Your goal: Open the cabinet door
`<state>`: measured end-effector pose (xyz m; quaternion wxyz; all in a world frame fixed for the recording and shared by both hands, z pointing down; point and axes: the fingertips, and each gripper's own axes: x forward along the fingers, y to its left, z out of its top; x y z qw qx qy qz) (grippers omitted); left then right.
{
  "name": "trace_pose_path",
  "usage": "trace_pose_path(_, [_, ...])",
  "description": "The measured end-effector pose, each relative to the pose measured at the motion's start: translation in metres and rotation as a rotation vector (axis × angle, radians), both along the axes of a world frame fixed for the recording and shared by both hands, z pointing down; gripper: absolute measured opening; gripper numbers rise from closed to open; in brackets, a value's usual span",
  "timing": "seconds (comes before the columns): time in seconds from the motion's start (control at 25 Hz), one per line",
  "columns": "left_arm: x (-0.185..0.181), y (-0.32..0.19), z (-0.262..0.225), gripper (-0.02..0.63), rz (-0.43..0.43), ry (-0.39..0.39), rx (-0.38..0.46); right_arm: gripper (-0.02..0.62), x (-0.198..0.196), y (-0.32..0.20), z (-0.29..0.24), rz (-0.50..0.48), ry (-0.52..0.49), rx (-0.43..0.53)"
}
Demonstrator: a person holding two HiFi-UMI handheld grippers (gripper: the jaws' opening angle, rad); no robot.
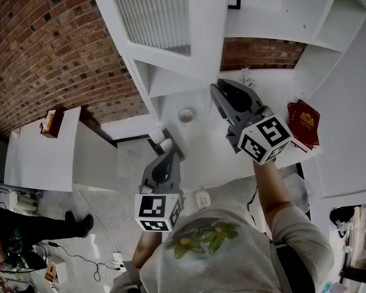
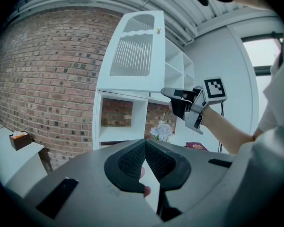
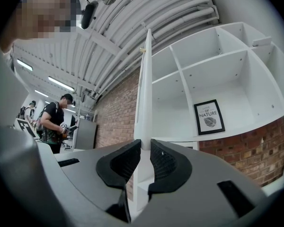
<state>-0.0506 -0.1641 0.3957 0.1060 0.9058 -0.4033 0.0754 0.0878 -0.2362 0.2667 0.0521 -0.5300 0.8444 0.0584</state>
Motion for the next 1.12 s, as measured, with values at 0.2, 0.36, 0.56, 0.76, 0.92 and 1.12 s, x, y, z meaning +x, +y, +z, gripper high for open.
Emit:
trace_pose_path(0.2, [-0.005, 0.005, -0.001, 0.008, -0.006, 0.0, -0.004, 0.071, -0.009, 0.006, -0.001, -0.02, -0.008, 0.001])
trace_pose_path(0.36, [-0.007, 0.01, -0.001, 0.008, -0.011, 0.002, -0.003, 0.071, -0.016, 0.012, 0.0, -0.044, -0.02, 0.0])
trace_pose_path(0.56, [-0.009, 0.015, -0.001, 0.008, -0.017, 0.004, -0.005, 0.069, -0.025, 0.019, -0.001, -0.077, -0.031, 0.012])
trace_pose_path(0.76, [-0.013, 0.018, -0.001, 0.008, -0.026, 0.01, -0.009, 0.069, -0.032, 0.024, 0.0, -0.108, -0.027, 0.019])
trace_pose_path(0.92, [-0.015, 0.021, 0.0, 0.008, -0.03, 0.009, -0.022, 0.068, -0.041, 0.028, -0.001, -0.135, -0.019, 0.023])
trace_pose_path(1.12, [-0.018, 0.026, 0.002, 0.008, -0.041, 0.008, -0.035, 0.068, -0.054, 0.035, -0.002, -0.172, 0.001, 0.033])
